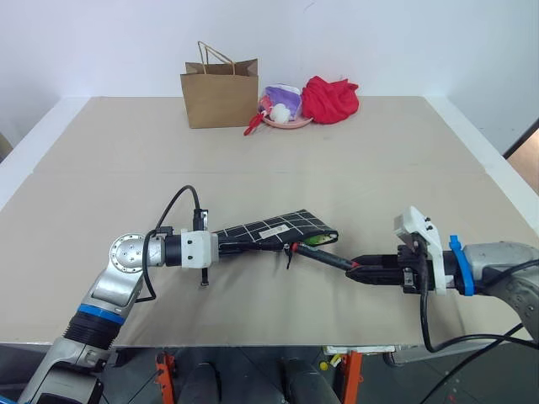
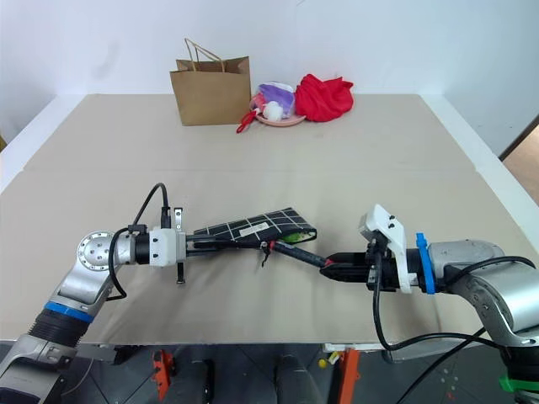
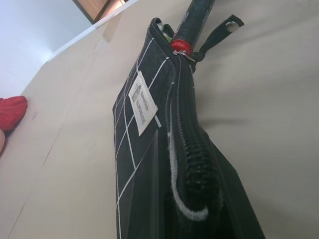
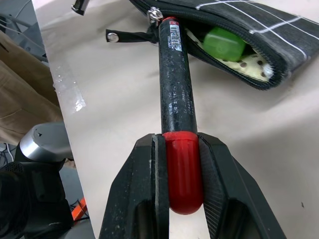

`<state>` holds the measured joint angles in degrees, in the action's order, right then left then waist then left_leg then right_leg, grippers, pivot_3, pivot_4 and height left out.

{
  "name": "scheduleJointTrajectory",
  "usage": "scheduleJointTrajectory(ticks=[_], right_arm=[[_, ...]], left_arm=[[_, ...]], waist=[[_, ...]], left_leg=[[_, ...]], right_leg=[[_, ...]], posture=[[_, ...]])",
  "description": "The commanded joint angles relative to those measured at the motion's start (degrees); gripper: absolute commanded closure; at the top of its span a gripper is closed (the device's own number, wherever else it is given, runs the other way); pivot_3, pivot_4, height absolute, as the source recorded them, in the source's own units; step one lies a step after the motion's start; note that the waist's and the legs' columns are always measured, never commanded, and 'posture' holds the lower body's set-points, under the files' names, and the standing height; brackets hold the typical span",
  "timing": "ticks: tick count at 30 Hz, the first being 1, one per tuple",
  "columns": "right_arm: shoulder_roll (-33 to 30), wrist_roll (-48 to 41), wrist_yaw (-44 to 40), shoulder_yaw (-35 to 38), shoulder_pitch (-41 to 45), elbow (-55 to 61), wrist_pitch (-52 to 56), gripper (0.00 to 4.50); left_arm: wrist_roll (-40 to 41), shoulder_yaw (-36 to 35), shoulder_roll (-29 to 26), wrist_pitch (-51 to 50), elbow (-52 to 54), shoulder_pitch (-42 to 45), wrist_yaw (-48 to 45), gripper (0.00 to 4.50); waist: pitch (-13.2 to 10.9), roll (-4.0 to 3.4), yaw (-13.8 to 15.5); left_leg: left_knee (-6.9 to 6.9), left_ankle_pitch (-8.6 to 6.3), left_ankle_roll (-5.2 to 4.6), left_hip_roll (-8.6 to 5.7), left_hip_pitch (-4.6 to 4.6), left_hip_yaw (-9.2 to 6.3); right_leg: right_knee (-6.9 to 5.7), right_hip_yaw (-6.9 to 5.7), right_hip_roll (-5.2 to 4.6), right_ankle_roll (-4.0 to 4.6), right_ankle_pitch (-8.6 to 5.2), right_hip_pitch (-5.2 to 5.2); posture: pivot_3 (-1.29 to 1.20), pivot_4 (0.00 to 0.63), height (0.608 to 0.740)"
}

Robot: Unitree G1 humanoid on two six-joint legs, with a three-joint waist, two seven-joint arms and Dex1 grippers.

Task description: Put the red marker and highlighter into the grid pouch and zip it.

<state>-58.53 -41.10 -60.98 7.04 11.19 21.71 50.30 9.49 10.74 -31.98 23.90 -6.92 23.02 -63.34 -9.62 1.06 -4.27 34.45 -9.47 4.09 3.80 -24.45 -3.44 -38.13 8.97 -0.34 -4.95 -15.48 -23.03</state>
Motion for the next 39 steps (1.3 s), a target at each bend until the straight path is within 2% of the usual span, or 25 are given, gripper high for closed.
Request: scheduleJointTrajectory(ticks=[1, 12, 16, 23, 35, 37, 38, 39], right_arm=[[-1.50, 0.37, -0.35, 1.31, 1.73, -0.67, -0.14, 3.96], [-2.58, 2.70, -2.55, -0.30, 4.27, -3.58, -1.23, 3.96], [-1.87, 4.79, -4.11, -3.68, 5.99, -3.70, -3.39, 3.96], [2.26, 9.30, -5.49, -12.15, 14.51, -8.30, -5.80, 3.96], [7.33, 15.28, -10.51, -18.43, 24.08, -15.16, -11.71, 3.96], [7.48, 15.03, -12.02, -18.63, 24.81, -15.08, -11.42, 2.83], [7.17, 14.88, -12.90, -18.45, 24.69, -14.76, -11.85, 2.64], [6.64, 14.72, -13.76, -18.05, 24.25, -14.35, -12.37, 2.24]], left_arm=[[0.69, -0.62, -0.02, 0.94, 1.65, -0.29, 0.41, 4.50], [0.49, -0.62, 0.00, 0.86, 2.00, -0.84, 0.93, 4.50], [0.33, -0.50, 0.06, 0.90, 2.06, -0.93, 1.04, 4.50], [0.19, -0.33, 0.47, 0.94, 1.93, -0.52, 1.14, 4.50], [-0.18, -0.26, 0.72, 0.75, 2.84, -1.20, 1.64, 4.50], [-0.16, -0.15, 0.68, 0.67, 3.14, -1.36, 1.85, 4.50], [-0.15, -0.10, 0.65, 0.58, 3.33, -1.47, 1.94, 4.50], [-0.14, -0.07, 0.62, 0.49, 3.53, -1.60, 2.02, 4.50]], waist=[[0.00, 0.00, -0.01], [0.00, -0.01, 0.00], [0.00, -0.01, -0.03], [-0.01, -0.01, -0.07], [-0.02, -0.03, -0.05], [-0.02, -0.03, -0.02], [-0.02, -0.03, -0.02], [-0.02, -0.03, -0.01]], left_leg=[[0.00, 0.00, 0.00, 0.00, 0.00, 0.00], [-0.02, 0.00, 0.00, 0.00, 0.00, 0.00], [-0.01, 0.00, 0.00, 0.00, 0.00, 0.00], [0.00, 0.00, 0.00, 0.00, 0.00, 0.02], [-0.04, 0.00, -0.01, 0.00, -0.09, 0.01], [-0.04, 0.00, -0.01, 0.00, -0.09, 0.01], [-0.04, 0.00, 0.00, 0.00, -0.09, 0.01], [-0.04, 0.00, 0.00, 0.00, -0.10, 0.01]], right_leg=[[0.00, 0.00, 0.00, 0.00, 0.00, 0.00], [0.00, 0.00, 0.00, 0.00, -0.01, -0.02], [0.00, 0.00, 0.00, 0.01, 0.00, -0.03], [0.00, 0.00, 0.00, 0.02, 0.02, -0.06], [-0.01, 0.00, 0.00, 0.01, -0.01, -0.14], [-0.02, -0.01, 0.01, 0.01, 0.00, -0.15], [-0.02, -0.01, 0.01, 0.01, 0.00, -0.15], [-0.02, -0.01, 0.00, 0.01, 0.00, -0.15]], posture=[[0.00, 0.150, 0.740], [0.00, 0.150, 0.740], [0.00, 0.150, 0.740], [0.00, 0.150, 0.740], [0.00, 0.150, 0.740], [0.00, 0.150, 0.740], [0.00, 0.150, 0.740], [0.00, 0.150, 0.740]])
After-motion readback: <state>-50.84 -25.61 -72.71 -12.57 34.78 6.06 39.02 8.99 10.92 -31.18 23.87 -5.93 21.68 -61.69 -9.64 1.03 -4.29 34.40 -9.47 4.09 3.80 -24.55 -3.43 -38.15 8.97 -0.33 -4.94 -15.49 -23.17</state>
